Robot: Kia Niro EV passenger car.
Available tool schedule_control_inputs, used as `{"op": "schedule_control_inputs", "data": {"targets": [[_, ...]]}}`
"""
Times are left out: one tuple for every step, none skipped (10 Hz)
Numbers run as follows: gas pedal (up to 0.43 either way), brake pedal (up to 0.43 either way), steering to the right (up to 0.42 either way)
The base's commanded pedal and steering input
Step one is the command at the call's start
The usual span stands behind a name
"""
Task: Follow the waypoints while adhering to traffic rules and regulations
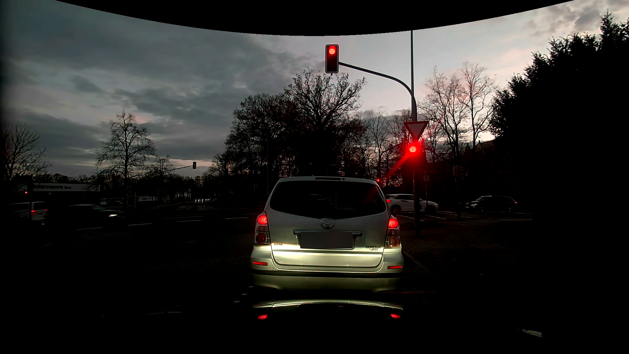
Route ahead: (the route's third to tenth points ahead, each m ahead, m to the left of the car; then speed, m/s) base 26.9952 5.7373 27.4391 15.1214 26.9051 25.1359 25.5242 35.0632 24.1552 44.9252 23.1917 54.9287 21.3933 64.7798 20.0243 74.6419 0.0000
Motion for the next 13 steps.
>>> {"op": "schedule_control_inputs", "data": {"targets": [[0.0, 0.341, 0.0], [0.0, 0.341, -0.001], [0.0, 0.348, 0.0], [0.0, 0.341, 0.0], [0.0, 0.341, 0.0], [0.0, 0.341, -0.001], [0.0, 0.341, -0.001], [0.0, 0.341, -0.001], [0.0, 0.341, -0.001], [0.0, 0.341, 0.0], [0.0, 0.341, -0.001], [0.0, 0.341, 0.0], [0.0, 0.341, 0.0]]}}
